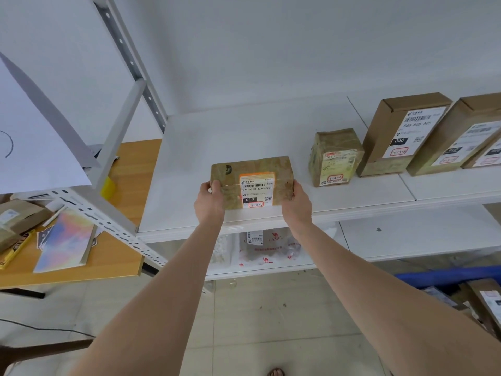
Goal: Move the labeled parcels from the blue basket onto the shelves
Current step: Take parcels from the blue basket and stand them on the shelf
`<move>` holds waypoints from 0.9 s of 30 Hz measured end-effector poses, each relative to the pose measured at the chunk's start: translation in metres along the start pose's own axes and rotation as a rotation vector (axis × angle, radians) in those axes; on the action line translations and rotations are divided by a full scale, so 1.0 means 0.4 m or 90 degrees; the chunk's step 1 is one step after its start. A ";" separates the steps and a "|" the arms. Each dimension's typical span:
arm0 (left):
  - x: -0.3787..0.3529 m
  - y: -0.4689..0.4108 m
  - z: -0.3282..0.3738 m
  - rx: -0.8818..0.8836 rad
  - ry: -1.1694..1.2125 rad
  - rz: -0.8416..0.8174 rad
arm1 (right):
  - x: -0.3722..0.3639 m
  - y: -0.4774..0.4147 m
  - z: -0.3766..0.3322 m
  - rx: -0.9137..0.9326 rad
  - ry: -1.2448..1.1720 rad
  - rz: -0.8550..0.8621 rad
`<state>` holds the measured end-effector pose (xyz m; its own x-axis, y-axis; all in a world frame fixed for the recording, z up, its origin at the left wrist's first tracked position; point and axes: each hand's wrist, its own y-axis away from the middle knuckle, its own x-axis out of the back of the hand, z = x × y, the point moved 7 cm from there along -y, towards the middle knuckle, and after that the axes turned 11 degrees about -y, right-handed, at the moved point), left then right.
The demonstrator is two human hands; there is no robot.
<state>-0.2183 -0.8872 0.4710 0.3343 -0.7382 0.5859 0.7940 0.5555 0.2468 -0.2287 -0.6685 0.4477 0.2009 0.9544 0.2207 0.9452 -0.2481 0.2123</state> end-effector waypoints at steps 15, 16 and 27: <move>-0.026 0.000 0.003 -0.029 -0.019 0.011 | 0.031 0.008 -0.010 0.030 0.019 0.021; -0.025 -0.001 0.004 -0.033 -0.022 0.010 | 0.032 0.009 -0.012 0.033 0.021 0.023; -0.028 -0.025 0.017 -0.051 -0.047 0.002 | 0.016 -0.012 -0.019 0.013 0.053 0.023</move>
<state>-0.2334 -0.8818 0.4673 0.3017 -0.7047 0.6422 0.8322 0.5233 0.1833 -0.2339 -0.6623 0.4552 0.2139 0.9275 0.3064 0.9428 -0.2782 0.1839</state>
